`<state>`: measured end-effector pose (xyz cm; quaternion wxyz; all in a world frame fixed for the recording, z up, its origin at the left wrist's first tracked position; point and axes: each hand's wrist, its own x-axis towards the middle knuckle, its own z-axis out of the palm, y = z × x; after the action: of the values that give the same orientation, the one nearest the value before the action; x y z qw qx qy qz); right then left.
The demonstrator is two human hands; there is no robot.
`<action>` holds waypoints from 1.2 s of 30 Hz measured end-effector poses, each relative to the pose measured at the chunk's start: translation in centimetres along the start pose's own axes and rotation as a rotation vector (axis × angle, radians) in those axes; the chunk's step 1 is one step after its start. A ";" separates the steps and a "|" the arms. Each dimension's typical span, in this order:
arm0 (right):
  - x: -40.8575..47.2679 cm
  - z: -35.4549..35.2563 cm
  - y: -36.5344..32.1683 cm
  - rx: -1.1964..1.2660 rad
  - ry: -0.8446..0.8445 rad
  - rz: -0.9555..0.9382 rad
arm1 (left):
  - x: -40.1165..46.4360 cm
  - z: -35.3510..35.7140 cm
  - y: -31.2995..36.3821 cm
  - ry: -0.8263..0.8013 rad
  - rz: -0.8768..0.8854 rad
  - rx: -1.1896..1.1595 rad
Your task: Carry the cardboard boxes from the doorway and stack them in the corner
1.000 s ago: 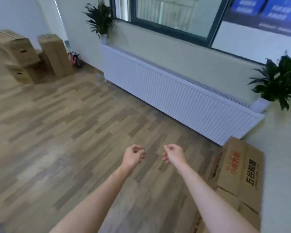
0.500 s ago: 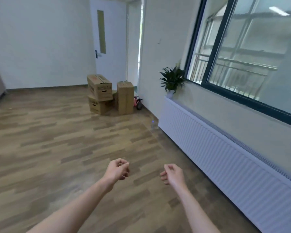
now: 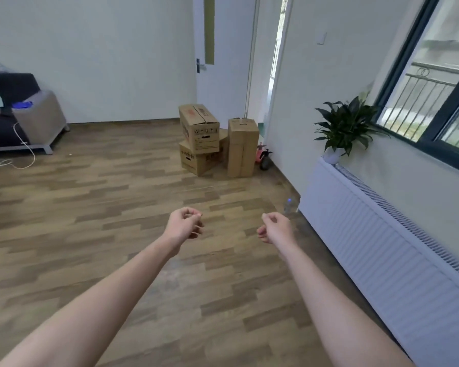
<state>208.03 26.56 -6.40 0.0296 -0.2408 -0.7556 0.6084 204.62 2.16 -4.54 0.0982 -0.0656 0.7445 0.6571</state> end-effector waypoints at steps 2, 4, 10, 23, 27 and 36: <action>5.5 2.4 -2.1 -0.073 -0.029 -0.031 | 6.0 -0.3 -0.2 0.016 -0.022 -0.054; 10.6 4.7 -4.0 -0.143 -0.051 -0.047 | 11.4 -0.7 0.0 0.037 -0.041 -0.104; 28.3 12.7 -11.9 -0.164 -0.104 -0.021 | 30.7 -2.7 4.4 0.079 -0.057 -0.162; 63.5 19.4 -22.4 -0.232 0.058 -0.048 | 66.6 -2.4 13.4 0.121 -0.077 -0.109; 76.4 22.3 -23.9 -0.194 0.028 -0.003 | 79.4 -1.2 14.8 0.152 -0.121 -0.055; 101.4 30.3 -33.0 -0.161 -0.109 0.105 | 105.2 -1.4 21.3 0.244 -0.168 -0.010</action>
<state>97.49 34.98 -8.60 -0.0632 -0.2482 -0.7889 0.5586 97.39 6.83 -8.26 0.0615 -0.2077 0.7395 0.6374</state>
